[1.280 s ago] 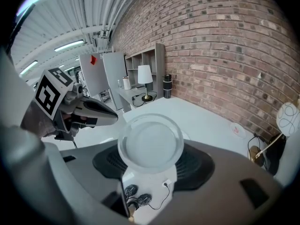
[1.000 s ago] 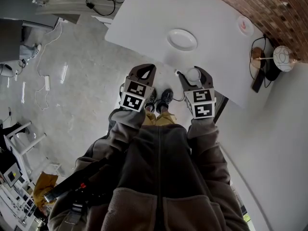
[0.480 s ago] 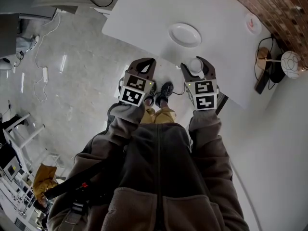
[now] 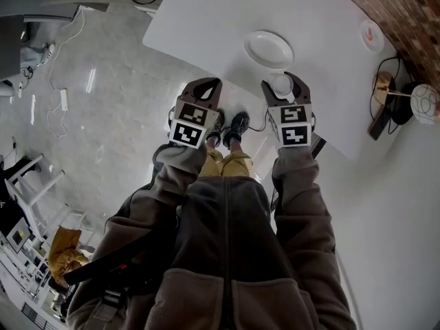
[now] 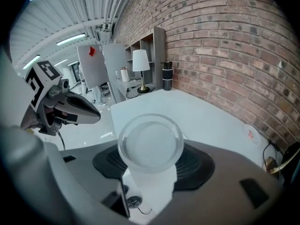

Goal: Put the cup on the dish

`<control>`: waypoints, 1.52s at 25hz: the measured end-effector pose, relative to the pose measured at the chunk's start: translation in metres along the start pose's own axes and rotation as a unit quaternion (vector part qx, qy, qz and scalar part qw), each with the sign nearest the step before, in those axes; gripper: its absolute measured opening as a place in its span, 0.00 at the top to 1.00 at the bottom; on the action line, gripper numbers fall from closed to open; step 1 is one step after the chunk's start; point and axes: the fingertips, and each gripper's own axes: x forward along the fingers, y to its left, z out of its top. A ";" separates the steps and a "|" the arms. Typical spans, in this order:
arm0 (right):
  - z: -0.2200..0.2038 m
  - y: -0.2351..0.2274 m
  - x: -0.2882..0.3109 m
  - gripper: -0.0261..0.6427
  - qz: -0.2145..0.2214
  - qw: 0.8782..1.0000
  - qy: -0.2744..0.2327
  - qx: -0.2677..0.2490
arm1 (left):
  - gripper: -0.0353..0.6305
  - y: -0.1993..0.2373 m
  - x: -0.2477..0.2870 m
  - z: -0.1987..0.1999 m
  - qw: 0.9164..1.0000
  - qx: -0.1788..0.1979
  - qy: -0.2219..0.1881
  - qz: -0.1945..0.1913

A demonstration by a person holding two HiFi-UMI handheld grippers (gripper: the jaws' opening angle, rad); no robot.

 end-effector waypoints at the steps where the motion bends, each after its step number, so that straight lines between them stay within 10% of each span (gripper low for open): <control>1: 0.000 -0.002 0.005 0.57 -0.001 1.000 0.001 -0.001 | 0.94 0.002 0.002 -0.001 1.000 -0.001 0.002 0.000; 38: -0.018 -0.051 0.128 0.57 -0.011 1.000 0.018 -0.003 | 0.94 0.044 0.049 -0.028 0.998 -0.042 0.036 0.015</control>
